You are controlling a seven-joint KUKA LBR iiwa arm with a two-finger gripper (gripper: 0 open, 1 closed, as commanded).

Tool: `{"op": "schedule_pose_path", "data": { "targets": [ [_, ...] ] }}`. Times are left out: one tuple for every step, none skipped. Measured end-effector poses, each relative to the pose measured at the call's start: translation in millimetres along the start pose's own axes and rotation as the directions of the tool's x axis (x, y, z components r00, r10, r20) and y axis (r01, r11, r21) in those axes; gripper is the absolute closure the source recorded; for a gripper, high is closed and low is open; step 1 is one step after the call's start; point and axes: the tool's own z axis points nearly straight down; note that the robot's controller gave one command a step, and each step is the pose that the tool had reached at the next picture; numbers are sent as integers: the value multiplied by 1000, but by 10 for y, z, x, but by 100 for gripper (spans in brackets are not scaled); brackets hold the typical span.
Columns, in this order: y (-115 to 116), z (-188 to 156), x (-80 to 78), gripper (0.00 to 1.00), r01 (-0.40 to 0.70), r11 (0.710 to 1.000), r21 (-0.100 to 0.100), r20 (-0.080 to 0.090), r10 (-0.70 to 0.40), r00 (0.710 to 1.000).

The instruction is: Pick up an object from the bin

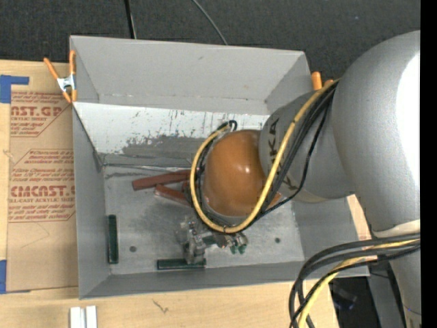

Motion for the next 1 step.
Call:
{"op": "schedule_pose_path", "data": {
  "targets": [
    [79,-1355,-320,100,21,1000,2,1,-21,1000]
  ]
}}
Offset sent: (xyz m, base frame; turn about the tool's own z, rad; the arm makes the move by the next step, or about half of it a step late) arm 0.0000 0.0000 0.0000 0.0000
